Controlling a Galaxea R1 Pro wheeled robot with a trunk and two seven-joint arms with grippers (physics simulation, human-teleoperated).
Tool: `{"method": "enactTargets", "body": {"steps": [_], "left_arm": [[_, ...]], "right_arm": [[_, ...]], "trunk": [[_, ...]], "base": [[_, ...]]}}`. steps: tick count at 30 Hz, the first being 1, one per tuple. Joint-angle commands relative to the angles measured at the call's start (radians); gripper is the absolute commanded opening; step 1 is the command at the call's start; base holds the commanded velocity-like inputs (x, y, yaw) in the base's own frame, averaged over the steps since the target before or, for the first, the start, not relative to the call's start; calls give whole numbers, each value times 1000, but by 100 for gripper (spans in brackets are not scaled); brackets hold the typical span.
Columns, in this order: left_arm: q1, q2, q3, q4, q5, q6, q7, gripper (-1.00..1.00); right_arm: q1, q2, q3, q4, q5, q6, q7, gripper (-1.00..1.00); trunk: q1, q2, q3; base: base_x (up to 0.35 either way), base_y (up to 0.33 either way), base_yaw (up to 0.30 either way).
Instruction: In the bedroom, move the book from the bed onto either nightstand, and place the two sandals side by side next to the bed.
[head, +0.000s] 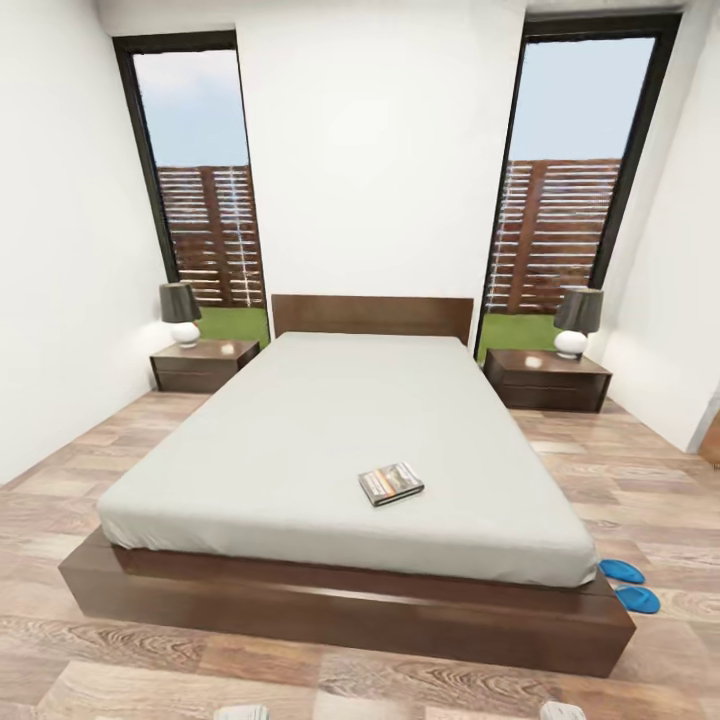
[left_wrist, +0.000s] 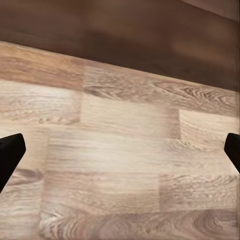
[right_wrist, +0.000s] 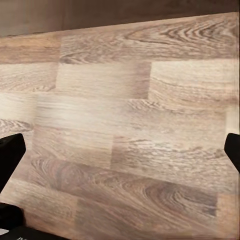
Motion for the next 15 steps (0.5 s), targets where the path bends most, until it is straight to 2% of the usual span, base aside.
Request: {"method": "enactTargets", "body": {"steps": [1, 15], "left_arm": [[0, 0, 9, 0, -10, -3, -2, 100], [-1, 0, 9, 0, -10, -3, -2, 100]], "right_arm": [[-2, 0, 8, 4, -7, -6, 5, 100], [-2, 1, 8, 4, -7, -6, 5, 100]], "trunk": [[0, -1, -1], [0, -1, -1]], "base": [[0, 0, -283], [0, 0, -283]]}}
